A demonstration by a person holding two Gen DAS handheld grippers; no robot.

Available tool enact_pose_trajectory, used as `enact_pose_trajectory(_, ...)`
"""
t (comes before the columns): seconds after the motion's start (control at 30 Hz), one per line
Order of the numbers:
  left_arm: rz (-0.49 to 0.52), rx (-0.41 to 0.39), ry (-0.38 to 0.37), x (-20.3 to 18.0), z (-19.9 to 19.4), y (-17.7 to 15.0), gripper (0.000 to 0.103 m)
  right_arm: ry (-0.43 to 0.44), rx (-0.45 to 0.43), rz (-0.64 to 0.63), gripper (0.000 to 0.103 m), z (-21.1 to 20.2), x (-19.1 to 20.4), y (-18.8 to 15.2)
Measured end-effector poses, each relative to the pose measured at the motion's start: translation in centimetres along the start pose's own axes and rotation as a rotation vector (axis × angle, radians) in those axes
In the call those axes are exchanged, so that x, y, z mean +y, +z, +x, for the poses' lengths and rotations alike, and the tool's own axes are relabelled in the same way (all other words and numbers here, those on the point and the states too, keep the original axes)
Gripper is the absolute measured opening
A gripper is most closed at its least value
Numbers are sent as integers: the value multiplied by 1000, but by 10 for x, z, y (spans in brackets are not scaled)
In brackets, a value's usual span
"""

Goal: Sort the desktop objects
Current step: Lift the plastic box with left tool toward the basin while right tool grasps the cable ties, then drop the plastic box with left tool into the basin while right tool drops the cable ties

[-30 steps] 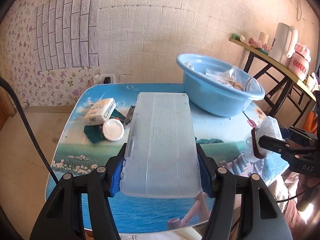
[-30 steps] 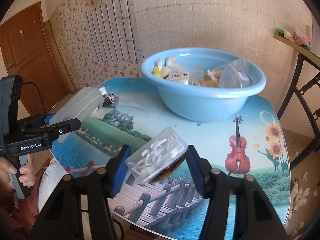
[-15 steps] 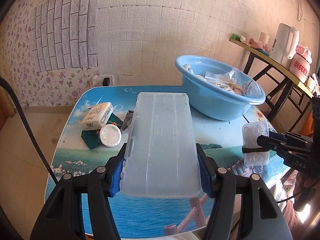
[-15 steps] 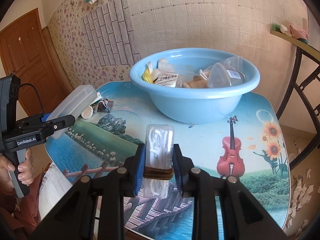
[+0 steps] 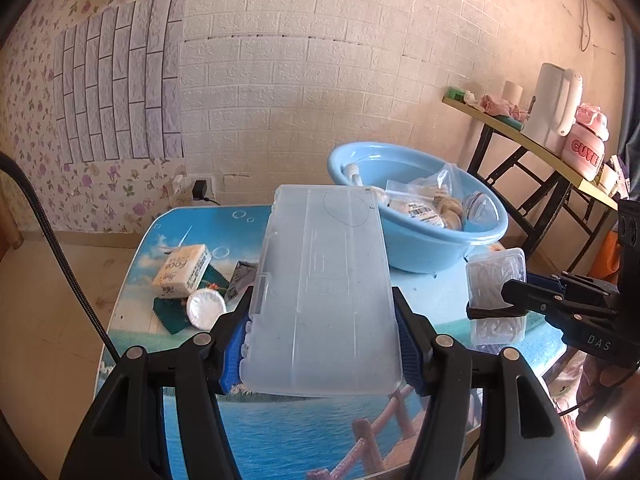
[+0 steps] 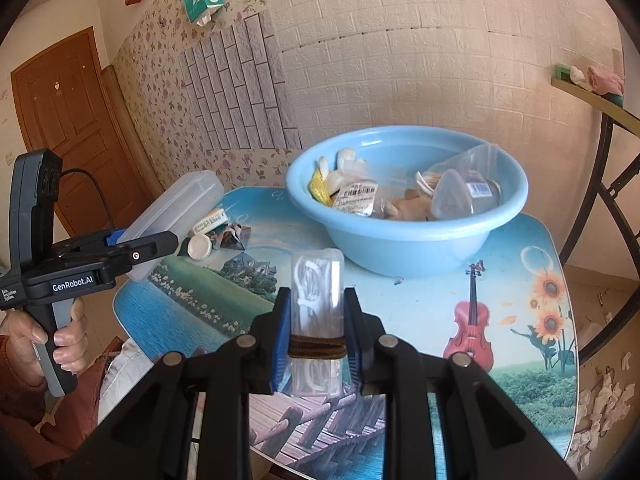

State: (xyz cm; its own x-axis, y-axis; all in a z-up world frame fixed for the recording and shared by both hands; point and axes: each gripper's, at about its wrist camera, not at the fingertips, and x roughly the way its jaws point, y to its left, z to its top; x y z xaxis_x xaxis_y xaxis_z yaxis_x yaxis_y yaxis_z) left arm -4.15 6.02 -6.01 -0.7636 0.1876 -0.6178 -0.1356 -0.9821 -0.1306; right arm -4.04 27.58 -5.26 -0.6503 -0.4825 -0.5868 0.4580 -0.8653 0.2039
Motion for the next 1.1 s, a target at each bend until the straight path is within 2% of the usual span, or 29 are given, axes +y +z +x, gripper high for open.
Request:
enact_pose_trajectory(0.37, 96, -84, -96, -51, 24, 59, 61, -56, -133, 50, 24, -8, -23, 53)
enact_pose_trajectory(0.5, 110, -53, -145, -68, 48, 75, 61, -86, -150, 64, 24, 0, -33, 65)
enact_pose_trajectory(0.73, 131, -25, -123, -80, 77, 85, 62, -142, -152, 87, 25, 15, -49, 81)
enact_pose_trajectory(0.8, 129, -30, -118, -80, 80, 88, 69, -160, -146, 96, 26, 20, -54, 84)
enact_pose_trajectory(0.87, 128, -35, -118, -79, 81, 91, 73, -167, -140, 107, 34, 24, -58, 86)
enact_pose_trajectory(1.1, 134, -36, -94, -70, 77, 90, 75, -174, -126, 83, 35, 25, -51, 79)
